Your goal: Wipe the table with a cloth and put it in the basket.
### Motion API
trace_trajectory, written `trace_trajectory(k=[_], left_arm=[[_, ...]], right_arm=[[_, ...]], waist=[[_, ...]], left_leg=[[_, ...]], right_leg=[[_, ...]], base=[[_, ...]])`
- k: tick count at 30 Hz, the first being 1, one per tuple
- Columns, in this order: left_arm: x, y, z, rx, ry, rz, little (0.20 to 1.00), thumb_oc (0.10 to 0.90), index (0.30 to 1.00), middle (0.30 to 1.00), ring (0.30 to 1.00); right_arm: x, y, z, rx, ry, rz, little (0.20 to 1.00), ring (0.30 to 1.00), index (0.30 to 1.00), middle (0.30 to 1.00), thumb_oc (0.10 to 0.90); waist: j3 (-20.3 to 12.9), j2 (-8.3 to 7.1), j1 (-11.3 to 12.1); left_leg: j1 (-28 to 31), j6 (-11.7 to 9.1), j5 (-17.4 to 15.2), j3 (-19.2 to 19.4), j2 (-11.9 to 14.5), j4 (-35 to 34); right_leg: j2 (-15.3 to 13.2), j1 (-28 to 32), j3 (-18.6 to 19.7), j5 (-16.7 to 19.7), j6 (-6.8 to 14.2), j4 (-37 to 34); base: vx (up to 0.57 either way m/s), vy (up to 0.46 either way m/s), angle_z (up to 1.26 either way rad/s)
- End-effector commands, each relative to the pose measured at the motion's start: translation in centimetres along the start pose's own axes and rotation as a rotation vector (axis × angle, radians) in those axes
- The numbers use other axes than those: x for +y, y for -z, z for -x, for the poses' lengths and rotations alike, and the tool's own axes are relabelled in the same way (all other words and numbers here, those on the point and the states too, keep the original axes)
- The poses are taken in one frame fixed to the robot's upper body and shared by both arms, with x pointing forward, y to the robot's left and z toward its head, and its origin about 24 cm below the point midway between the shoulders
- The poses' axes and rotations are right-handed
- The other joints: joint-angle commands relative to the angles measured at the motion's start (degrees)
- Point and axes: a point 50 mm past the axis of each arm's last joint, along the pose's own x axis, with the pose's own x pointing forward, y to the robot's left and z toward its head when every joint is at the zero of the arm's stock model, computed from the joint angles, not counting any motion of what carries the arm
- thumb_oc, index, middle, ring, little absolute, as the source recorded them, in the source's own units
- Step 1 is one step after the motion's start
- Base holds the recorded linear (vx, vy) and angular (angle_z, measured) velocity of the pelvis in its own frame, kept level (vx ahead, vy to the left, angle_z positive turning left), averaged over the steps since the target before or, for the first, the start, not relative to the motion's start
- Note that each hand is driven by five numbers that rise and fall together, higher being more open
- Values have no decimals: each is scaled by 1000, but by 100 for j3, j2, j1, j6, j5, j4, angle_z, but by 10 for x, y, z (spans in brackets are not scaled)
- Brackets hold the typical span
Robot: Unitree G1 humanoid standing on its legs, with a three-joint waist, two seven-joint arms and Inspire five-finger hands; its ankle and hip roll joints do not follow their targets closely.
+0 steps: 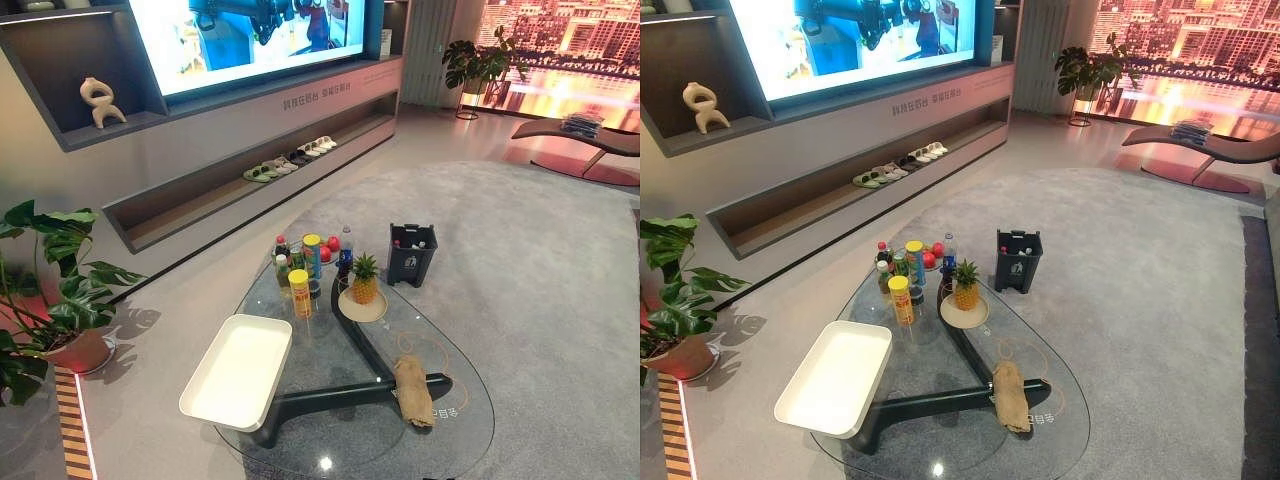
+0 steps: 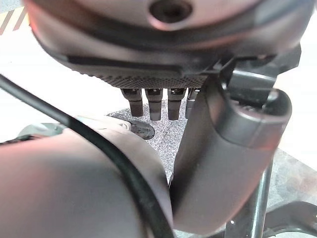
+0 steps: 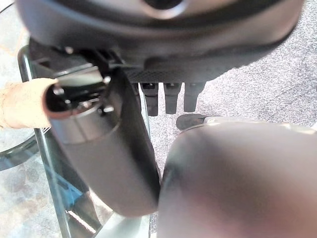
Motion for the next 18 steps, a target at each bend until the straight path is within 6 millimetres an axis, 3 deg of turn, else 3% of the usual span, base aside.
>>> trace_trajectory(k=[1, 18], left_arm=[[-17, -6, -2, -5, 45, -32, 900, 800, 900, 900, 900], [-13, -4, -2, 5, 11, -51, 900, 800, 900, 900, 900]], right_arm=[[22, 5, -3, 67, -79, 1, 900, 900, 900, 900, 800], [21, 6, -3, 64, -52, -4, 900, 900, 900, 900, 800]], waist=[[235, -213, 61], [219, -253, 44]], left_leg=[[182, 246, -512, -2, -411, 134], [229, 259, -528, 32, -413, 118]], right_leg=[[-125, -68, -148, 93, 140, 24], [-106, -48, -130, 109, 137, 24]], base=[[0, 0, 0], [1, -2, 1]])
